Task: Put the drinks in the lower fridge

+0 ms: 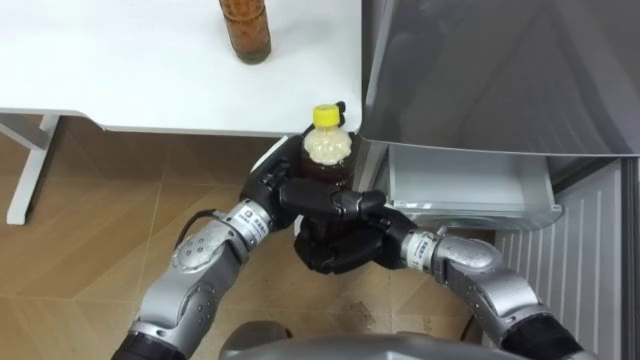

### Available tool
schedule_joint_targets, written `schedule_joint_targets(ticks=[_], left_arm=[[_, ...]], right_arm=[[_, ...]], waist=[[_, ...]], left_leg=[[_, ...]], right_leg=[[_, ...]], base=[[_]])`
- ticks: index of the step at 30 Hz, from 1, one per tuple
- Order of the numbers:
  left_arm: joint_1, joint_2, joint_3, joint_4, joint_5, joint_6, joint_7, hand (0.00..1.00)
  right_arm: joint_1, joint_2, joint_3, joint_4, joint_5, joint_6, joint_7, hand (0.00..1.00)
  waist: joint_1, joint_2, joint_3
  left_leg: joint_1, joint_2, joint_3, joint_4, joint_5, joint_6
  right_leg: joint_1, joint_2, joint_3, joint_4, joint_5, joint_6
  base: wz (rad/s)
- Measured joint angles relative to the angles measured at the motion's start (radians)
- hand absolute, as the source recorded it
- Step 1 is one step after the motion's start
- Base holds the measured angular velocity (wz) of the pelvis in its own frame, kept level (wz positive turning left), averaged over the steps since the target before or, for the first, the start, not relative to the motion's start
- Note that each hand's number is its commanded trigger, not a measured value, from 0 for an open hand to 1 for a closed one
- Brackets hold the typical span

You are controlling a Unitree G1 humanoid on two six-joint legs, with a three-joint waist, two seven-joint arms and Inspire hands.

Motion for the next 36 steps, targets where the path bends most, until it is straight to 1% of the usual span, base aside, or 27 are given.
schedule_joint_targets(ticks=[3, 5, 6, 12, 15, 17, 20, 22, 25, 28, 31, 34, 35, 36], left_arm=[[-0.006, -0.008, 0.012, -0.003, 0.0, -0.005, -0.003, 0.0], [-0.013, -0.016, 0.022, -0.004, 0.0, -0.02, -0.006, 0.0], [-0.017, -0.016, 0.022, -0.007, 0.001, -0.021, -0.006, 0.0], [-0.017, -0.015, 0.025, -0.014, 0.005, -0.021, -0.009, 0.0], [-0.017, -0.018, 0.039, -0.037, 0.005, -0.021, -0.013, 0.0], [-0.018, -0.026, 0.066, -0.084, 0.005, -0.028, -0.013, 0.0], [-0.022, -0.029, 0.093, -0.143, 0.002, -0.04, -0.015, 0.0], [-0.026, -0.034, 0.106, -0.168, -0.001, -0.044, -0.015, 0.0], [-0.027, -0.035, 0.124, -0.21, -0.002, -0.045, -0.015, 0.0], [-0.027, -0.034, 0.152, -0.244, -0.001, -0.045, -0.014, 0.0], [-0.028, -0.034, 0.182, -0.298, -0.008, -0.048, -0.006, 0.0], [-0.029, -0.035, 0.201, -0.342, -0.031, -0.062, -0.003, 0.0], [-0.029, -0.034, 0.21, -0.356, -0.04, -0.073, -0.001, 0.0], [-0.029, -0.034, 0.217, -0.364, -0.041, -0.076, 0.001, 0.0]], right_arm=[[0.0, 0.0, -0.005, 0.002, 0.0, 0.003, 0.0, 1.0], [0.001, -0.001, -0.006, 0.002, 0.0, 0.003, 0.0, 1.0], [0.003, -0.001, -0.008, 0.003, -0.002, 0.003, 0.0, 1.0], [0.02, -0.004, -0.017, 0.003, -0.029, 0.003, 0.002, 1.0], [0.022, -0.006, -0.019, 0.003, -0.03, 0.003, 0.013, 1.0], [0.022, -0.005, -0.026, 0.003, -0.032, 0.003, 0.025, 1.0], [0.022, -0.005, -0.028, 0.003, -0.032, 0.005, 0.029, 1.0], [0.022, -0.004, -0.028, 0.003, -0.032, 0.009, 0.031, 1.0], [0.023, -0.001, -0.029, 0.003, -0.032, 0.026, 0.03, 1.0], [0.033, 0.0, -0.039, 0.003, -0.033, 0.026, 0.031, 1.0], [0.047, -0.001, -0.051, 0.004, -0.034, 0.026, 0.03, 1.0], [0.07, -0.002, -0.056, 0.004, -0.036, 0.026, 0.03, 1.0], [0.075, -0.004, -0.056, 0.004, -0.041, 0.026, 0.031, 1.0], [0.076, -0.005, -0.056, 0.004, -0.047, 0.026, 0.031, 1.0]], waist=[[0.003, 0.0, -0.0001], [0.003, 0.001, -0.0001], [0.003, 0.002, 0.0], [0.004, 0.01, 0.0011], [0.003, 0.012, 0.0002], [0.004, 0.012, 0.0002], [0.005, 0.012, -0.0001], [0.005, 0.013, -0.0005], [0.005, 0.013, -0.0005], [0.005, 0.012, -0.0005], [0.011, 0.012, -0.0006], [0.03, 0.013, -0.0011], [0.033, 0.013, -0.0014], [0.033, 0.014, -0.0018]], left_leg=[[0.0, 0.0, 0.0, 0.0, 0.0, 0.0], [0.0, 0.0, 0.0, 0.001, 0.0, 0.0], [0.0, 0.0, 0.0, 0.001, 0.0, 0.0], [-0.002, 0.0, -0.001, 0.0, 0.0, 0.0], [-0.001, 0.0, -0.002, 0.001, 0.0, 0.0], [-0.001, 0.0, -0.002, 0.001, 0.0, 0.0], [0.001, 0.0, -0.003, 0.001, 0.0, 0.0], [0.002, 0.0, -0.002, 0.001, 0.0, 0.0], [0.005, 0.0, -0.002, 0.001, 0.0, 0.0], [0.015, 0.0, -0.002, -0.002, 0.0, 0.0], [0.014, 0.0, -0.001, -0.001, 0.0, 0.0], [0.014, 0.0, -0.001, -0.001, 0.0, 0.0], [0.013, 0.0, -0.002, 0.0, 0.0, 0.0], [0.013, 0.0, -0.002, 0.0, 0.0, 0.0]], right_leg=[[0.0, 0.0, 0.0, 0.0, 0.0, 0.0], [0.0, 0.0, -0.001, 0.0, 0.0, 0.0], [0.0, 0.0, -0.001, 0.0, 0.0, 0.0], [-0.001, 0.0, -0.002, 0.0, 0.0, 0.0], [0.0, 0.0, -0.001, 0.0, 0.0, 0.0], [0.001, 0.0, -0.001, 0.0, 0.0, 0.0], [0.002, 0.0, 0.0, 0.0, 0.0, 0.0], [0.002, 0.0, 0.0, 0.0, 0.0, 0.0], [0.003, 0.0, 0.001, 0.0, 0.0, 0.0], [0.011, 0.0, 0.002, 0.0, 0.0, 0.0], [0.01, 0.0, 0.002, 0.0, 0.0, 0.0], [0.011, 0.0, 0.001, 0.0, 0.0, 0.0], [0.011, 0.0, 0.0, 0.0, 0.0, 0.0], [0.011, 0.0, 0.0, 0.0, 0.0, 0.0]], base=[[0.0], [0.0], [0.0], [0.0], [0.0], [0.0], [0.0], [0.0], [-0.01], [-0.01], [0.0], [0.0], [0.0], [0.0]])
